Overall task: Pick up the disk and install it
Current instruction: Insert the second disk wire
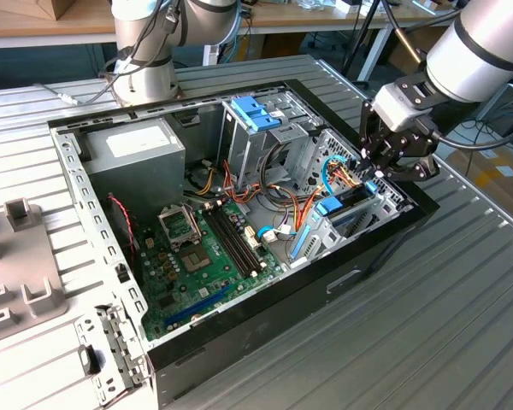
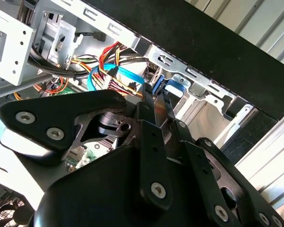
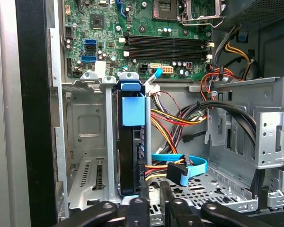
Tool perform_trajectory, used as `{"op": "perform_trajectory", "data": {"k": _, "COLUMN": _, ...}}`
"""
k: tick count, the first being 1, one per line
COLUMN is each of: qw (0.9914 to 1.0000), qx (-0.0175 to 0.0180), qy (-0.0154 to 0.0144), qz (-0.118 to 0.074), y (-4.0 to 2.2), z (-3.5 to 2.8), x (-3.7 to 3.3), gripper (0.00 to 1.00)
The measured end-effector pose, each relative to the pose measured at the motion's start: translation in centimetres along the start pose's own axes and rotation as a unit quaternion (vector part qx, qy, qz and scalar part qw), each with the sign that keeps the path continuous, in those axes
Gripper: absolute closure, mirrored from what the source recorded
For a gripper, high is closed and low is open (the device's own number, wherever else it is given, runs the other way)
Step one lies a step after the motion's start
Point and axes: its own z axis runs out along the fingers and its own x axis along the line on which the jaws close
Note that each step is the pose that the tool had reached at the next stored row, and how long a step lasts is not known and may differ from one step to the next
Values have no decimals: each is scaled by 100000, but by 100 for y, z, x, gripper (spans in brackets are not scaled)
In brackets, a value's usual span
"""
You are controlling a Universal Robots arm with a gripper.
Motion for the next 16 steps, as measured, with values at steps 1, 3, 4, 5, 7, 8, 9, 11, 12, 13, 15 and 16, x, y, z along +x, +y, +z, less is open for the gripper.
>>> {"op": "perform_trajectory", "data": {"k": 1, "qw": 100000, "qx": -1, "qy": -1, "qz": -1, "y": 0, "z": 0, "x": 0, "gripper": 76}}
{"op": "perform_trajectory", "data": {"k": 3, "qw": 100000, "qx": -1, "qy": -2, "qz": 3, "y": 0, "z": 2, "x": -11, "gripper": 76}}
{"op": "perform_trajectory", "data": {"k": 4, "qw": 100000, "qx": 0, "qy": 1, "qz": 0, "y": -1, "z": 3, "x": -22, "gripper": 76}}
{"op": "perform_trajectory", "data": {"k": 5, "qw": 100000, "qx": -4, "qy": -1, "qz": -2, "y": -1, "z": 5, "x": -31, "gripper": 76}}
{"op": "perform_trajectory", "data": {"k": 7, "qw": 100000, "qx": -39, "qy": -23, "qz": 8, "y": -1, "z": 12, "x": -69, "gripper": 76}}
{"op": "perform_trajectory", "data": {"k": 8, "qw": 100000, "qx": -46, "qy": -20, "qz": 12, "y": -1, "z": 16, "x": -88, "gripper": 76}}
{"op": "perform_trajectory", "data": {"k": 9, "qw": 100000, "qx": -62, "qy": -23, "qz": 13, "y": -1, "z": 23, "x": -123, "gripper": 76}}
{"op": "perform_trajectory", "data": {"k": 11, "qw": 100000, "qx": -74, "qy": -26, "qz": 16, "y": 0, "z": 33, "x": -173, "gripper": 76}}
{"op": "perform_trajectory", "data": {"k": 12, "qw": 100000, "qx": -80, "qy": -25, "qz": 14, "y": -1, "z": 36, "x": -188, "gripper": 76}}
{"op": "perform_trajectory", "data": {"k": 13, "qw": 100000, "qx": -78, "qy": -24, "qz": 21, "y": -1, "z": 36, "x": -188, "gripper": 76}}
{"op": "perform_trajectory", "data": {"k": 15, "qw": 100000, "qx": -80, "qy": -24, "qz": 16, "y": -2, "z": 36, "x": -188, "gripper": 76}}
{"op": "perform_trajectory", "data": {"k": 16, "qw": 100000, "qx": -82, "qy": -24, "qz": 17, "y": -2, "z": 36, "x": -188, "gripper": 76}}
